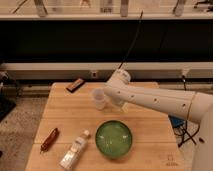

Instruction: Pick up the ceramic cup

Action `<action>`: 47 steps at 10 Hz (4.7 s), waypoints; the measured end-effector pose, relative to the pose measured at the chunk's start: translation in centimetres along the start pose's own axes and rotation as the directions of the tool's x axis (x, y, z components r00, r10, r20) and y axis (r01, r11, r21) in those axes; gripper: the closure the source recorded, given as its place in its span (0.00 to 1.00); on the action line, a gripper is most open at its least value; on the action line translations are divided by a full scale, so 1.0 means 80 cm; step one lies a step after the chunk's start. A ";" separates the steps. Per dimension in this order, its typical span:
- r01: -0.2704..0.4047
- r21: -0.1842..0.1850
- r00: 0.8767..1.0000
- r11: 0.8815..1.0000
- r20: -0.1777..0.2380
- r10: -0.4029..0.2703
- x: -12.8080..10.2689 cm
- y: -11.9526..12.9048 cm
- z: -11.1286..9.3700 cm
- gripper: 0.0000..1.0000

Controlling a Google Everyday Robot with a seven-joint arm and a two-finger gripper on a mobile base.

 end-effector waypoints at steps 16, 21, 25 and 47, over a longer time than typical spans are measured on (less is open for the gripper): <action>0.089 -0.031 0.995 0.996 0.042 -0.088 -0.035 -0.074 0.011 0.23; 0.078 -0.052 0.995 0.996 0.057 -0.075 -0.033 -0.063 0.020 0.74; 0.070 -0.058 0.995 0.996 0.068 -0.066 -0.030 -0.054 0.023 1.00; 0.040 -0.067 0.996 0.997 0.076 -0.035 0.022 -0.031 -0.047 1.00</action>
